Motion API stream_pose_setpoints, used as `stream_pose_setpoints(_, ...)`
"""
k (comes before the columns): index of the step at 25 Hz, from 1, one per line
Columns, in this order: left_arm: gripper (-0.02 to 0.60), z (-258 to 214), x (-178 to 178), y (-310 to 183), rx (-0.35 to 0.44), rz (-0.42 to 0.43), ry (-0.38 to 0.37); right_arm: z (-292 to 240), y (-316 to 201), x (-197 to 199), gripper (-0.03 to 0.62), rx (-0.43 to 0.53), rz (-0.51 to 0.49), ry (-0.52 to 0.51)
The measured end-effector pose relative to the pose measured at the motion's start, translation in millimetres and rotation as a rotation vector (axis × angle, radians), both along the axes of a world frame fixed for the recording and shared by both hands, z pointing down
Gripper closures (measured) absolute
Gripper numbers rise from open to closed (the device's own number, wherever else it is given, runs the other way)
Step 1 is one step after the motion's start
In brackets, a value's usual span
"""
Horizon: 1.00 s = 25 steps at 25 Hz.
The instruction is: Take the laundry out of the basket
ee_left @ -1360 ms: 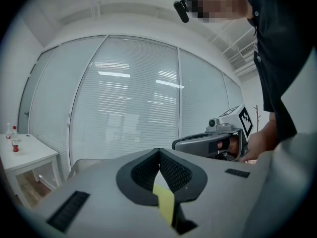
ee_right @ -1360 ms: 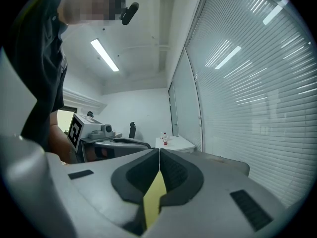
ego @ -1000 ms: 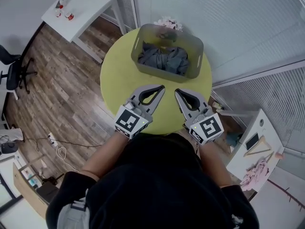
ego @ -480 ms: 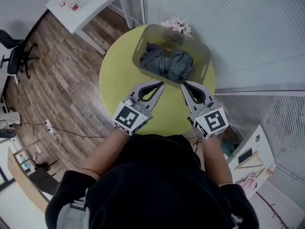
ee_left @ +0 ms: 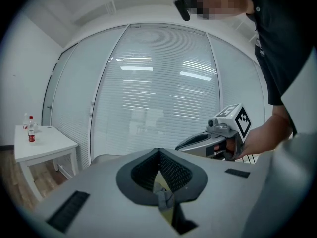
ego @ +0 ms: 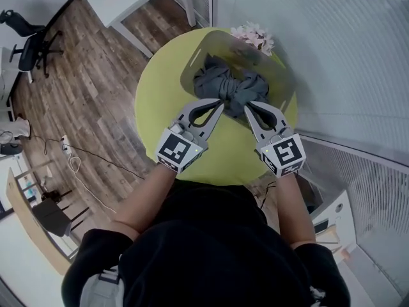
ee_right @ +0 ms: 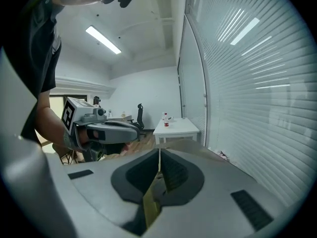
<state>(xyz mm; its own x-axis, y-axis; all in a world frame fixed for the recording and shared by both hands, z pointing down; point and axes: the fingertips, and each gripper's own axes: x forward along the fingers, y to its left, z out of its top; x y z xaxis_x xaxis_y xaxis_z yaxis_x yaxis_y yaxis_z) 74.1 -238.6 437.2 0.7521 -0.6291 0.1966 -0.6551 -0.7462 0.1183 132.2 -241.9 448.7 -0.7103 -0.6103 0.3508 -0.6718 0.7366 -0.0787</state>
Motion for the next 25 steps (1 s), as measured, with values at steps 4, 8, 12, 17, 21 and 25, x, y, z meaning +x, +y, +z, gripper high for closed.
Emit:
stream_pose_setpoints(4,0.573,9,0,-17,0.010,-0.023,-0.007,17,-17,2,0.568,-0.023,-0.025,0.034)
stream_pose_setpoints(8,0.572,14,-1,-31,0.017,-0.044,0.015,33,-30,0,0.568,-0.052,-0.068,0.092)
stream_pose_setpoints(12,0.572,18,-1,-44,0.029,-0.049,0.002,52,-43,-1,0.566,-0.086,-0.107,0.155)
stream_pose_setpoints(17,0.572,20,3,-60,0.046,-0.060,0.010,75,-56,-2,0.566,-0.114,-0.156,0.249)
stream_pose_setpoints(21,0.573,21,9,-75,0.073,-0.054,-0.003,93,-64,-3,0.566,-0.111,-0.215,0.361)
stream_pose_setpoints(25,0.573,23,13,-93,0.093,-0.045,-0.008,115,-71,-7,0.555,-0.171,-0.283,0.424)
